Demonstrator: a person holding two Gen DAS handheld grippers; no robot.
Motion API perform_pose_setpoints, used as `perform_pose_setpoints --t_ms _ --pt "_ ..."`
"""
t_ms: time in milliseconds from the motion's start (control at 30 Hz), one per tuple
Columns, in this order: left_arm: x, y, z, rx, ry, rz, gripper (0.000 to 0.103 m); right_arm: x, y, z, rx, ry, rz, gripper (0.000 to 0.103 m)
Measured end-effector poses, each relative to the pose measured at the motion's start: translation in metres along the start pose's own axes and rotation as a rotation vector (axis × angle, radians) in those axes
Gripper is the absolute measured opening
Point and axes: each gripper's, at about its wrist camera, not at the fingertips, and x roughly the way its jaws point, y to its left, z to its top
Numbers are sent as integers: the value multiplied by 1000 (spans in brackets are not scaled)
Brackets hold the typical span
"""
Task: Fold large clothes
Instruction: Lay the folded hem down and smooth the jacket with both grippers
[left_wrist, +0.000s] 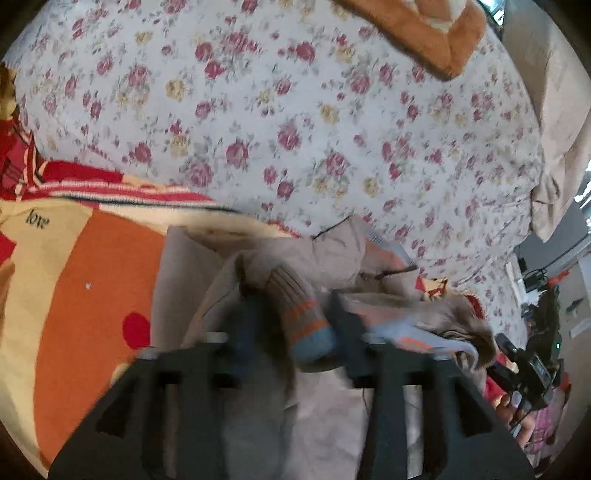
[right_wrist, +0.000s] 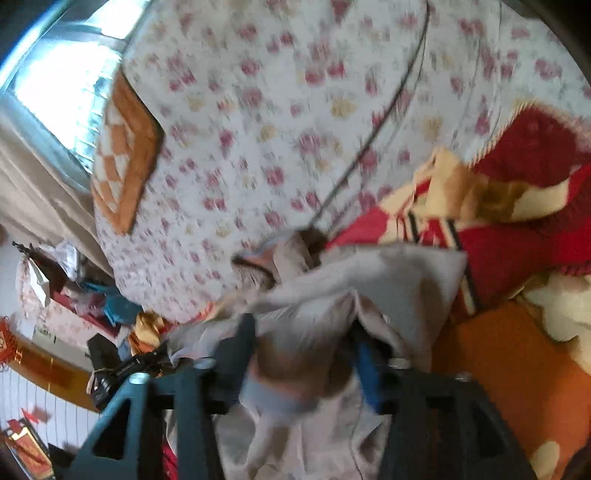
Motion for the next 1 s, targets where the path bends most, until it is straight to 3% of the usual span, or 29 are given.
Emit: perform_pose_setpoints --t_ms 33,100,233,300,433,467,500,567,667,733,900,933,967,1000 --pt "-8 0 2 3 -18 -5 70 -8 2 -2 -6 -23 4 62" --pt "-26 -3 4 25 -48 -11 70 -31 13 -8 -62 -62 -7 62" --pt "-39 -10 -11 94 -54 58 70 -37 46 -30 -259 12 -6 62" --pt "-26 -9 -20 117 -6 103 70 -15 58 -37 -329 88 -73 62" --pt "25 1 -40 180 107 336 70 46 55 -36 -375 171 -242 62" --pt "37 7 -41 185 123 352 70 61 47 -32 -368 184 -290 62" --pt "43 13 -39 163 132 346 71 78 37 -26 -344 206 -346 62" --pt "39 18 -34 116 127 312 70 88 32 -17 -304 208 -376 62" --pt "26 15 -30 126 97 273 70 71 58 -18 -343 165 -317 65" --pt "21 13 -30 145 84 284 70 68 79 -25 -407 175 -278 75" --pt "14 14 -32 123 83 253 70 122 108 -47 -536 297 -289 75" --pt "12 13 -34 132 82 250 70 136 110 -51 -554 324 -297 73" --pt "10 11 -36 144 81 247 70 150 110 -55 -574 352 -314 51" --pt "5 9 -37 157 77 243 70 163 108 -58 -598 365 -348 23"
